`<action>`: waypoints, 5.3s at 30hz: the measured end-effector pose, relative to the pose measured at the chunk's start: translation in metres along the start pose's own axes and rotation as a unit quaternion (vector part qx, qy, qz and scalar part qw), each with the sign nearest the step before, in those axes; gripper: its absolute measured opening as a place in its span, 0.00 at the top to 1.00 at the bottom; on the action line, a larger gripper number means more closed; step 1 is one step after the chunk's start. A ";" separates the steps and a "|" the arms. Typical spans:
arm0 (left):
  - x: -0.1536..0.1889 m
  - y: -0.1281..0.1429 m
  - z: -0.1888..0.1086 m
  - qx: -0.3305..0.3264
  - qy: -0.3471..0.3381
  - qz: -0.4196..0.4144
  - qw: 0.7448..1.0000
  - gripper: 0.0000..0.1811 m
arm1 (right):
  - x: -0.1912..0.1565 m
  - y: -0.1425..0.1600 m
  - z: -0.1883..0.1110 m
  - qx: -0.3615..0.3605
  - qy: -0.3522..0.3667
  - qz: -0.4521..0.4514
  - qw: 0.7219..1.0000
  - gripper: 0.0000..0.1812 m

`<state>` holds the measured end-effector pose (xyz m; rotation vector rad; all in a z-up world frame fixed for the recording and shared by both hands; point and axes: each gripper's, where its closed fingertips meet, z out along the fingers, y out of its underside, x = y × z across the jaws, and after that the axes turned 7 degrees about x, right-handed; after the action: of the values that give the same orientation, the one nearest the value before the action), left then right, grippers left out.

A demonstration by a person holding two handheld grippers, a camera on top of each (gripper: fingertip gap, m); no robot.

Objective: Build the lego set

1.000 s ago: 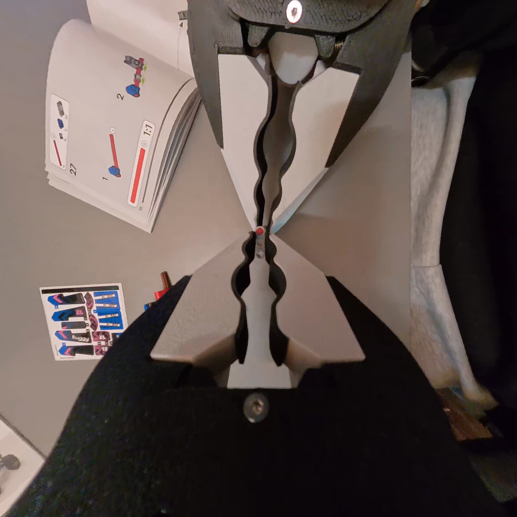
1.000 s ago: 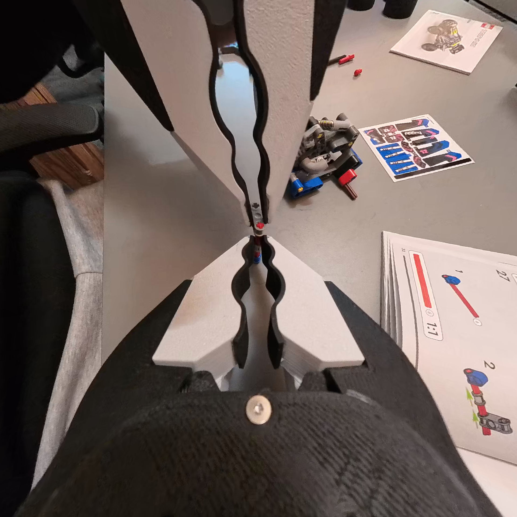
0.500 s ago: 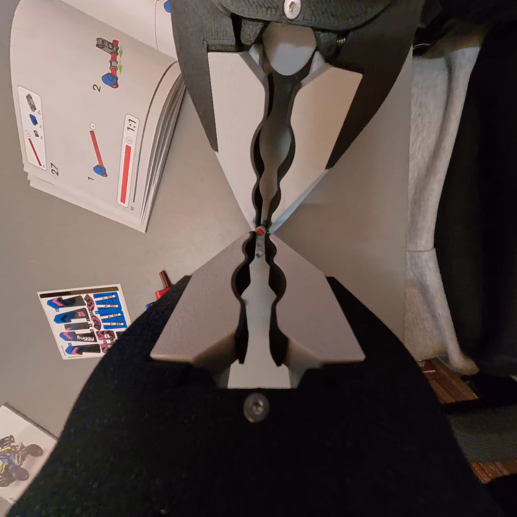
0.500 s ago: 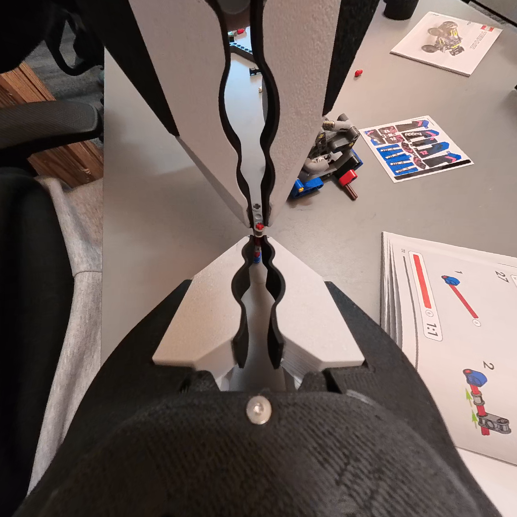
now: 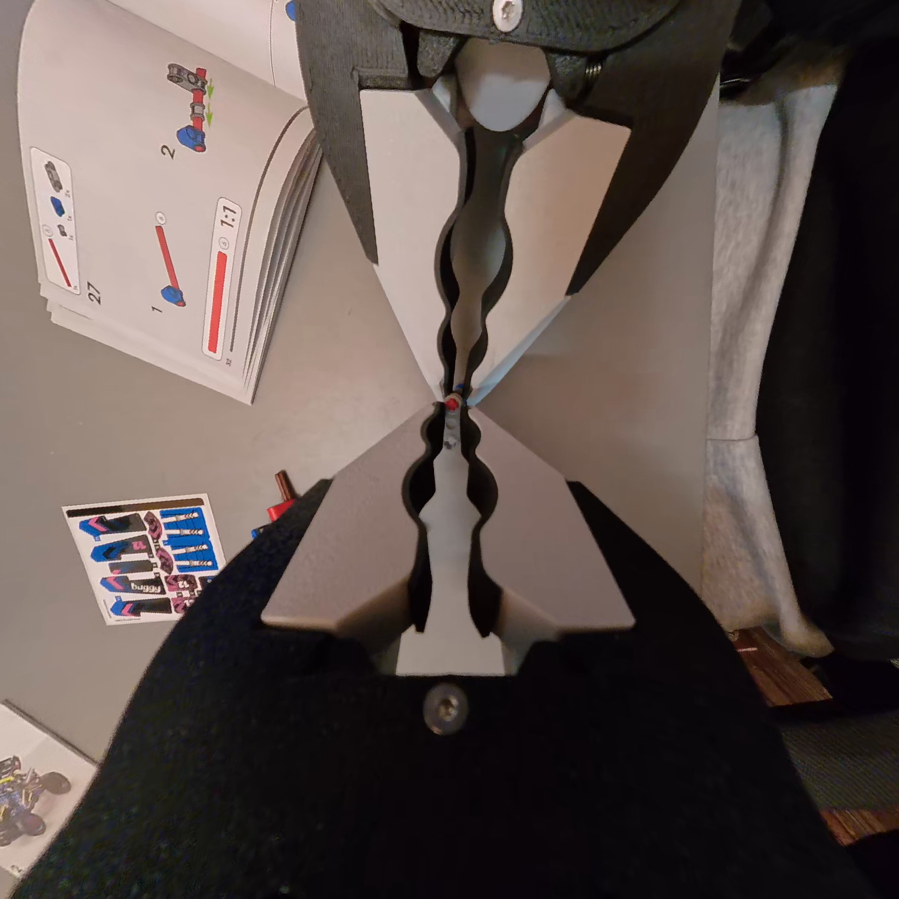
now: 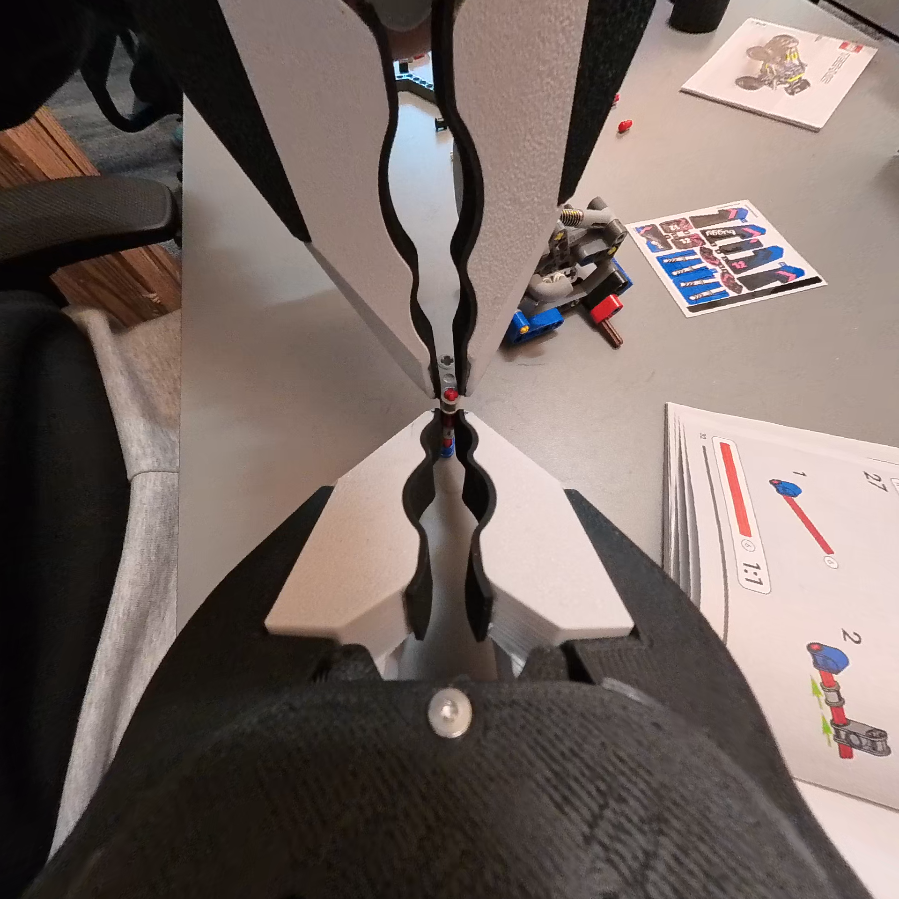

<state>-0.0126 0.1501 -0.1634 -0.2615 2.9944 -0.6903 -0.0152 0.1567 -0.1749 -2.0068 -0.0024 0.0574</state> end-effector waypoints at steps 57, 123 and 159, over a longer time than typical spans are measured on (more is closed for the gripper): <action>0.002 0.005 0.001 0.048 -0.005 0.004 0.999 0.98 | -0.001 -0.001 0.004 -0.001 0.034 -0.010 0.999 0.98; 0.000 -0.060 -0.019 0.473 -0.060 -0.203 0.855 0.81 | 0.020 -0.066 -0.095 0.446 0.003 0.340 0.828 0.99; 0.021 -0.038 -0.040 0.501 -0.070 -0.197 0.840 0.98 | 0.006 -0.063 -0.086 0.346 0.038 0.222 0.911 0.89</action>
<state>-0.0308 0.1296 -0.1109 -0.7831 2.0359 -2.0024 -0.0044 0.1054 -0.0820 -1.2615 0.4654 0.2379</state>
